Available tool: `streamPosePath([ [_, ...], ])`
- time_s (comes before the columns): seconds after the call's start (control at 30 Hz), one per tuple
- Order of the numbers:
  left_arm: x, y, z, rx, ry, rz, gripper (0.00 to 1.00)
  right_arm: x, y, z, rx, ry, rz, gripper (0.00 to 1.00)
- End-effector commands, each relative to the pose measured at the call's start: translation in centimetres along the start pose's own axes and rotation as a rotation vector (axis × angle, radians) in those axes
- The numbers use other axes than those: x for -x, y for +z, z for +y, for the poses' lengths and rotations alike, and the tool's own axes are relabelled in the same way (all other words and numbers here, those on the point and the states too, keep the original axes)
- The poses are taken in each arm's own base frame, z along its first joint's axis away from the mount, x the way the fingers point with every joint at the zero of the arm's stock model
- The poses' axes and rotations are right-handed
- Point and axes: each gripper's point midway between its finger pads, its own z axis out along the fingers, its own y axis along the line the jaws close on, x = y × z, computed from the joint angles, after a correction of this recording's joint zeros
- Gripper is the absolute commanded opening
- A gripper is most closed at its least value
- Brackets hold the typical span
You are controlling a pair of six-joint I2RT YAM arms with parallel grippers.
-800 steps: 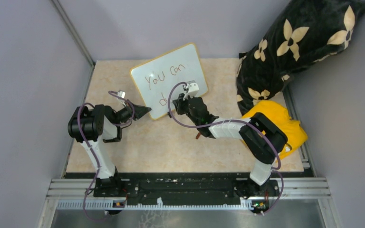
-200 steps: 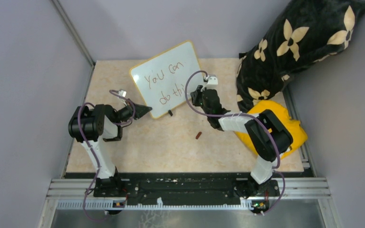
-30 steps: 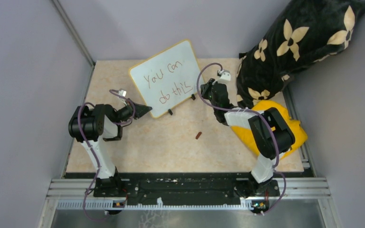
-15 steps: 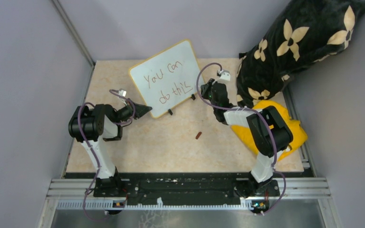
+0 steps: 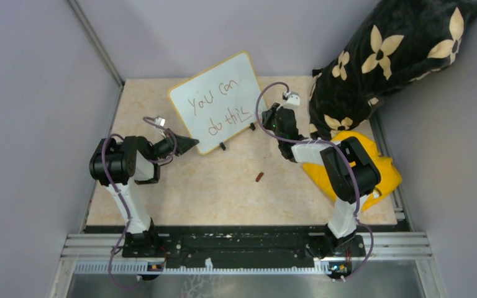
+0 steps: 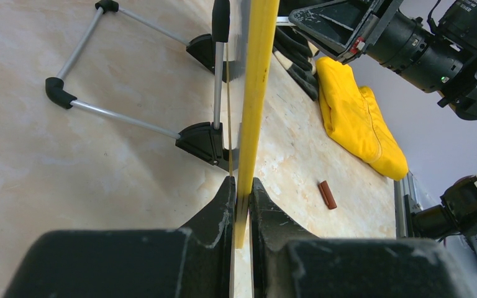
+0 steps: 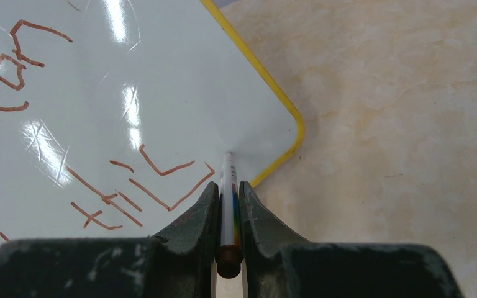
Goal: Write a sentence on the whiteboard
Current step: Write a sentence on the whiteboard, then pick up the pen cap from the center of the board.
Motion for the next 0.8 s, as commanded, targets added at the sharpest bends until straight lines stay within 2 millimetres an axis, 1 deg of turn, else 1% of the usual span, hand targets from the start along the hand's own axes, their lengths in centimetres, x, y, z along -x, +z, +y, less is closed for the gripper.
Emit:
streamPosePath([
  [0.0, -0.3, 0.2, -0.4, -0.031, -0.006, 0.017, 0.0, 1.2, 0.9, 1.0, 0.025, 0.019, -0.032, 0.0],
  [0.17, -0.3, 0.2, -0.4, -0.03, -0.007, 0.015, 0.0, 0.8, 0.9, 0.5, 0.001, 0.009, -0.014, 0.0],
  [0.27, -0.3, 0.2, -0.4, -0.027, -0.007, 0.012, 0.0, 1.4, 0.6, 0.7, 0.001, 0.011, -0.022, 0.0],
  [0.37, -0.2, 0.1, -0.4, -0.025, -0.006, 0.009, 0.0, 3.2, -0.3, 1.4, 0.014, 0.024, -0.056, 0.0],
  [0.5, -0.2, 0.2, -0.4, -0.024, -0.003, 0.005, 0.0, 6.1, -1.9, 2.5, 0.038, 0.047, -0.111, 0.0],
  [0.57, -0.2, 0.1, -0.4, -0.024, -0.002, 0.002, 0.04, 7.6, -3.1, 3.0, 0.053, 0.064, -0.135, 0.0],
  [0.63, -0.1, 0.1, -0.4, -0.022, -0.001, -0.001, 0.12, 8.4, -4.4, 3.4, 0.067, 0.078, -0.147, 0.0],
  [0.67, -0.1, 0.1, -0.5, -0.021, 0.001, -0.005, 0.31, 9.0, -6.2, 3.8, 0.083, 0.09, -0.159, 0.0],
  [0.73, 0.0, 0.0, -0.5, -0.017, 0.004, -0.011, 0.45, 9.5, -7.9, 4.1, 0.098, 0.095, -0.17, 0.0],
  [0.77, 0.0, 0.0, -0.6, -0.018, 0.006, -0.012, 0.54, 9.4, -8.6, 4.1, 0.102, 0.096, -0.166, 0.0],
])
